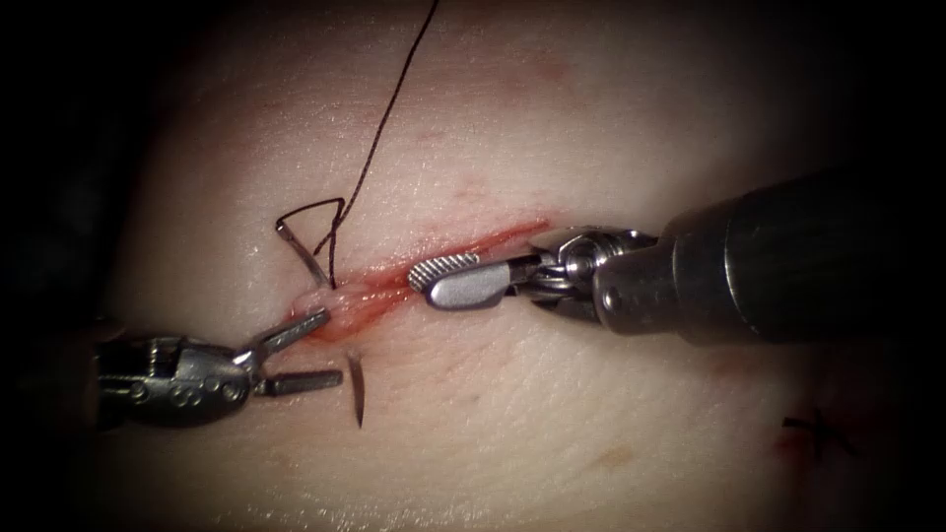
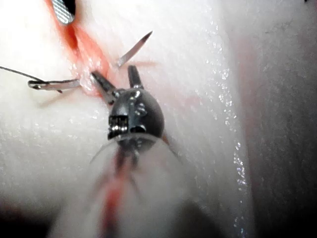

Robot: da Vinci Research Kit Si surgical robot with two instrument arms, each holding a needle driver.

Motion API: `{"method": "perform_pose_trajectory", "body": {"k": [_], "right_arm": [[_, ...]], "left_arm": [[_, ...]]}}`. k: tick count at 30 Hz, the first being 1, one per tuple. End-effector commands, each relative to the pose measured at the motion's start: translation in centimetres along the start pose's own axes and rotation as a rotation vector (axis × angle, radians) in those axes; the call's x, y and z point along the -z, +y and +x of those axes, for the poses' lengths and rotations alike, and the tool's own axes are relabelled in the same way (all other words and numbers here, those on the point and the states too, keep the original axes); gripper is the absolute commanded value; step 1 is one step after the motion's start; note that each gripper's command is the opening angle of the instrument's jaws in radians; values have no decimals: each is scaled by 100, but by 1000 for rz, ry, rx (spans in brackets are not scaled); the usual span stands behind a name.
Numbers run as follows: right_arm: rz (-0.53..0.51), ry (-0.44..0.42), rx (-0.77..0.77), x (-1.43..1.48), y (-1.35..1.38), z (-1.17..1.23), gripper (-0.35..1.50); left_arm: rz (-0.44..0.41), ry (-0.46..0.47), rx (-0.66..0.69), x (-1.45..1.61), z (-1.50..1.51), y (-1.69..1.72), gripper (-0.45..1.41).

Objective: Wound Closure

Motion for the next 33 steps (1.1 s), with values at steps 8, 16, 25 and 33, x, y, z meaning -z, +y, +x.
{"method": "perform_pose_trajectory", "body": {"k": [8, 16, 25, 33], "right_arm": [[11, 41, 87, 3, 3, 5, 103], [-3, 40, 346, 5, -1, 3, 54], [-42, -69, 532, 10, -3, 0, 34], [-31, -77, 555, 7, -8, -10, 41]], "left_arm": [[-3, 8, -33, 6, 12, 20, 54], [26, 47, -66, 9, 27, 28, 52], [20, 72, -72, -11, 28, 28, 52], [21, 85, -82, -31, 8, 22, 57]]}}
